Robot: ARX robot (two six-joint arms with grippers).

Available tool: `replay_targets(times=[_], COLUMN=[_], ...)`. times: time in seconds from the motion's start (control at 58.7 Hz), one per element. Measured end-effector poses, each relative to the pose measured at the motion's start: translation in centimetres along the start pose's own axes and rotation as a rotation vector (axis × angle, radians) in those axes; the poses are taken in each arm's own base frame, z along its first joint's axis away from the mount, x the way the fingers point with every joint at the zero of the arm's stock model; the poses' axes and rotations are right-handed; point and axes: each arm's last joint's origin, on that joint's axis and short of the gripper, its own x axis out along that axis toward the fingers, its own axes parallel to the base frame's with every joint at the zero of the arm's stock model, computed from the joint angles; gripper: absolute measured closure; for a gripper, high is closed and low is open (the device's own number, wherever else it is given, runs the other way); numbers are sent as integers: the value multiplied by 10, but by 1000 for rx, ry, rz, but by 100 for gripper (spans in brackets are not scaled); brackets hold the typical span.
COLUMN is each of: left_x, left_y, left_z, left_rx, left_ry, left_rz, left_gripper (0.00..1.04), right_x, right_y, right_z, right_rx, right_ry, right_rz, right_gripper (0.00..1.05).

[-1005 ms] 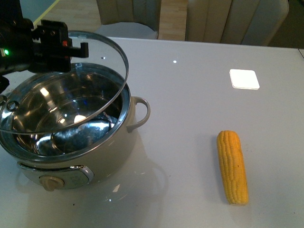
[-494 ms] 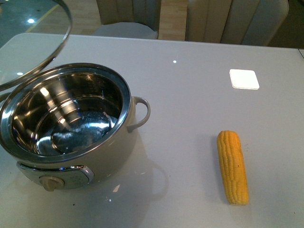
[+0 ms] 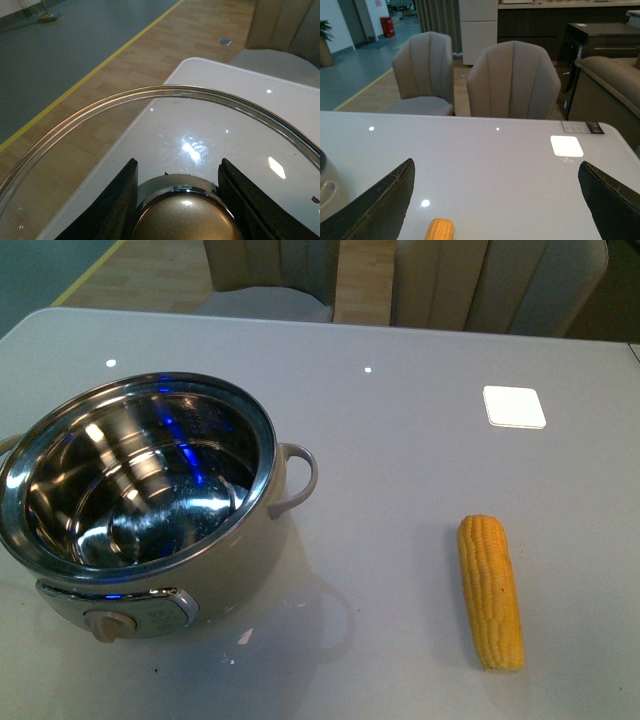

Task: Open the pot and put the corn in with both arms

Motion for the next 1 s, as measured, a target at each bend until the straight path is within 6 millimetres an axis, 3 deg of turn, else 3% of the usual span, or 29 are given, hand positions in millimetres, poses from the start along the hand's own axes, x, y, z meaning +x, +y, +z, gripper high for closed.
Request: replay_targets(times=[0.153, 0.562, 1.005], left_x=[11, 31, 67], left_y=[20, 30, 34], left_z=[-34, -107, -131], left_rx=[-16, -48, -43], left_ry=[41, 149, 127], left_rz=[42, 42, -14], left_gripper=[63, 63, 63], right_x=[0, 0, 0], right_y=[0, 0, 0], right_z=[0, 0, 0], right_rx=[0, 0, 0], right_ry=[0, 0, 0], right_rz=[0, 0, 0], right_gripper=[9, 9, 9])
